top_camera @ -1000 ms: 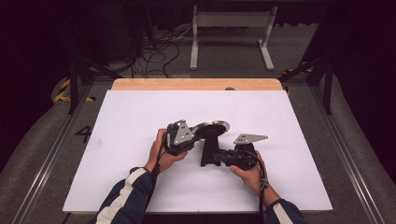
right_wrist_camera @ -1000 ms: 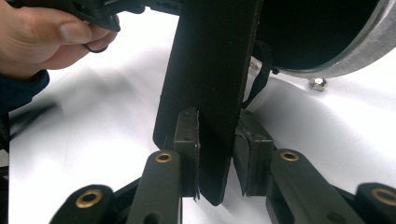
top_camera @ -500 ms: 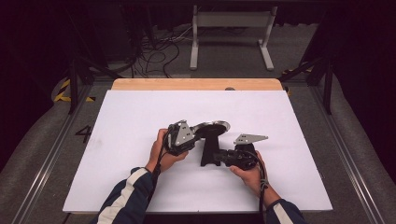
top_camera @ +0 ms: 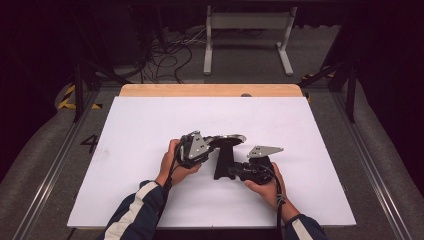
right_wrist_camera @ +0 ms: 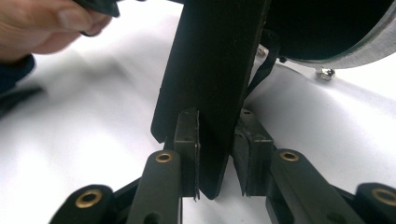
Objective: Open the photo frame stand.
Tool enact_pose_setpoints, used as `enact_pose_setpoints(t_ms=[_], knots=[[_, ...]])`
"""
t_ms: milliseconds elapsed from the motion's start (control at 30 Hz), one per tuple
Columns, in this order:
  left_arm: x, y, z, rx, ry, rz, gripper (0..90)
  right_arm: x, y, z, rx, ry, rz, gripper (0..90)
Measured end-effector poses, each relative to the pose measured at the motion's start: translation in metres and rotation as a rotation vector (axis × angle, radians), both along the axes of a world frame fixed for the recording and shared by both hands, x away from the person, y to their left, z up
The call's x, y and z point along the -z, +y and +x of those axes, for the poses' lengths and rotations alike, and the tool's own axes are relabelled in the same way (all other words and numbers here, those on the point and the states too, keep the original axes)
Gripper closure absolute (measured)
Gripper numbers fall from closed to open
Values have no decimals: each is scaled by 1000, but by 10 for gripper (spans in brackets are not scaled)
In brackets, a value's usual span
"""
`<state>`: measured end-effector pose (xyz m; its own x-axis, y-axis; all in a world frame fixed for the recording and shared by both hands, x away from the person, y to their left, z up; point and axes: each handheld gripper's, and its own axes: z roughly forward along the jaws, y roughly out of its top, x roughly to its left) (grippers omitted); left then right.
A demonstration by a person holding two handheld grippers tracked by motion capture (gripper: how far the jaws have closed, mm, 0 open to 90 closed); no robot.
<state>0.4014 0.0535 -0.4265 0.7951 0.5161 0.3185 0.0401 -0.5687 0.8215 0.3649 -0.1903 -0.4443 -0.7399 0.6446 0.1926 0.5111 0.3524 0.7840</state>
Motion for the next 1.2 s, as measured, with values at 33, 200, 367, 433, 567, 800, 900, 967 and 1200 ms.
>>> enact_pose_setpoints(t_ms=[33, 200, 367, 433, 567, 800, 900, 967, 1200], knots=[[0, -1, -1, -8, -4, 3, 672, 1, 0, 0, -1, 1, -5, 710], [1, 2, -1, -9, 11, -11, 670, 0, 0, -1, -15, -15, -21, 684], [0, 5, -6, -37, 17, -38, 668, -3, -3, -4, -17, -17, 1, 607], [-1, 6, -7, -39, 18, -44, 668, -4, -4, -4, -20, -23, 6, 600], [-7, 18, -14, -23, 21, -60, 641, -7, -9, -5, -9, -35, 7, 580], [-4, 50, -40, -7, 14, -28, 600, -14, -13, -10, -2, -70, -7, 550], [1, 65, -52, -30, 4, -18, 578, -18, -15, -14, -2, -94, -19, 525], [1, 71, -54, -30, 22, -23, 554, -21, -16, -17, -1, -118, -34, 523], [7, 86, -59, -63, 55, -29, 506, -27, -20, -25, -2, -174, -48, 608]])
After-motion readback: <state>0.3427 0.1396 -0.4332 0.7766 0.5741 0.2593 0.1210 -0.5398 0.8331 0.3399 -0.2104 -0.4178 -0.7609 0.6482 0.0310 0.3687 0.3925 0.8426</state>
